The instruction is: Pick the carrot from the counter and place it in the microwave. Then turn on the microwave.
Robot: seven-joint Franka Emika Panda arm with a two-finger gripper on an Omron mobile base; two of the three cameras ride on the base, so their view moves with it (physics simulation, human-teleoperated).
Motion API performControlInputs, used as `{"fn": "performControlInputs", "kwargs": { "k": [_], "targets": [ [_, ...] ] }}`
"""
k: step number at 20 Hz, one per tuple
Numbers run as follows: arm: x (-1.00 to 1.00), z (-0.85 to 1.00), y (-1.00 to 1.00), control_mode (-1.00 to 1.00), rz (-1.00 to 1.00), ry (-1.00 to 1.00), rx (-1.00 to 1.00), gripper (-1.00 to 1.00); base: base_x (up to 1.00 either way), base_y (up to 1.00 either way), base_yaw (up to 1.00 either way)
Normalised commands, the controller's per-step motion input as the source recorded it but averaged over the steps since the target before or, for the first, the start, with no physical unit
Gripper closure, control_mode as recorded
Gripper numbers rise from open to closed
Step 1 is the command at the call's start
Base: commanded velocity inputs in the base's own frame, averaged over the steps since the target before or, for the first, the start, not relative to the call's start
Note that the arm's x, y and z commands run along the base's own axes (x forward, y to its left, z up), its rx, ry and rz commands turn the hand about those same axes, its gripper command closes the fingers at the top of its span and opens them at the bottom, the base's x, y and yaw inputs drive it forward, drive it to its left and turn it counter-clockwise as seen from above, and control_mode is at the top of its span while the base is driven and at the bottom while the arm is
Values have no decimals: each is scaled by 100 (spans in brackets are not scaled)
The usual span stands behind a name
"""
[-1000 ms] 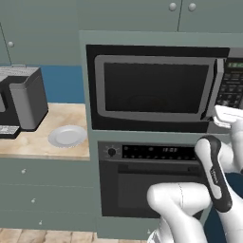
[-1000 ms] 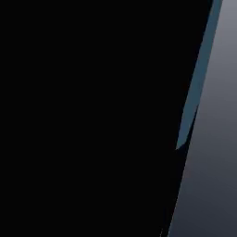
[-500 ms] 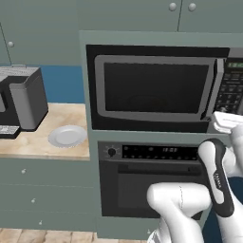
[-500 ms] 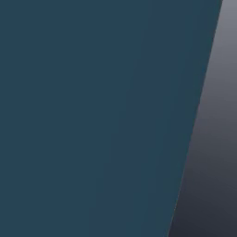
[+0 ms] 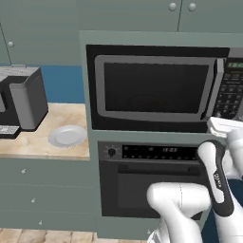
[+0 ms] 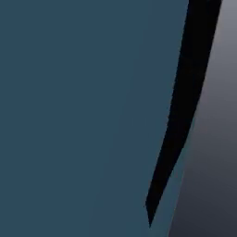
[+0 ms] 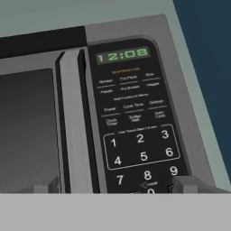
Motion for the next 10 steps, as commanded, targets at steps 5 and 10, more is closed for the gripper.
{"fn": "performControlInputs", "kwargs": {
  "k": [5, 10],
  "targets": [
    [3, -4, -28, -100, 0, 0, 0, -100, 0, 0, 0],
    [8, 0, -23, -100, 0, 0, 0, -100, 0, 0, 0]
  ]
}}
